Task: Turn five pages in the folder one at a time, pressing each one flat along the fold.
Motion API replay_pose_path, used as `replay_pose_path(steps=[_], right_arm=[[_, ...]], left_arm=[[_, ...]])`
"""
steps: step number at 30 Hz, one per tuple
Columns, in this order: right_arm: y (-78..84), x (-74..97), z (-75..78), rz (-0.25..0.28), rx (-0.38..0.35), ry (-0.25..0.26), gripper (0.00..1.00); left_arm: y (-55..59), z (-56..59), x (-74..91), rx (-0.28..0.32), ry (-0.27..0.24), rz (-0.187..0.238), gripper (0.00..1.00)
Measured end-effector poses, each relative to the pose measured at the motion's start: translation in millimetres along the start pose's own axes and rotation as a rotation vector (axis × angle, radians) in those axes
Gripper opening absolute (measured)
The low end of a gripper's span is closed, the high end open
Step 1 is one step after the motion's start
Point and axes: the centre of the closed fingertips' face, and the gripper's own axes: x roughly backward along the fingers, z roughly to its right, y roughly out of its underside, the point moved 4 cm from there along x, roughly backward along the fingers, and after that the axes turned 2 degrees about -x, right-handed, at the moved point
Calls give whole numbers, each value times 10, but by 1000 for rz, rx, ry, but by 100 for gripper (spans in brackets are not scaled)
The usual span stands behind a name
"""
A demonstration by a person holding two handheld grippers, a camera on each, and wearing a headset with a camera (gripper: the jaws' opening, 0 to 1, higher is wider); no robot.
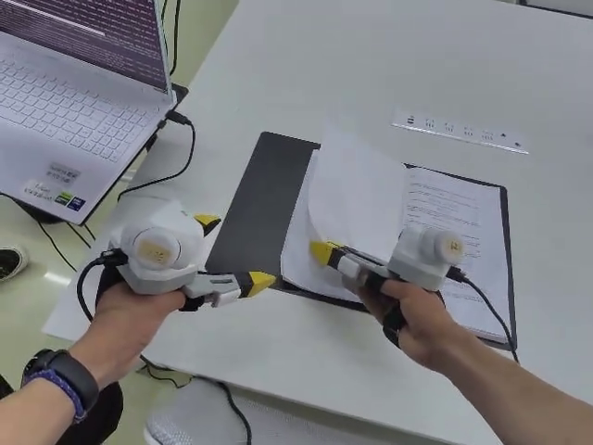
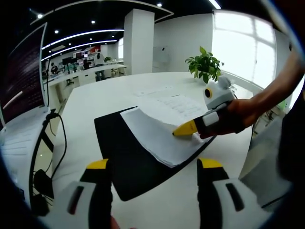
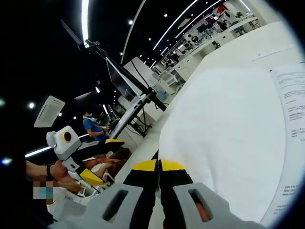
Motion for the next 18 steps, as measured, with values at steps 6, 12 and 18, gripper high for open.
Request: replay_pose_path(steps=[6, 12, 18], right_arm=[[47, -78, 51, -23, -21, 8, 0], [116, -146, 134, -34, -67, 23, 0], [222, -214, 193, -66, -88, 40, 0]], left_arm=[[-42, -5, 9, 11, -4, 7, 73], [-24, -4, 29, 23, -7, 6, 73], [10, -23, 102, 42, -13, 4, 74]])
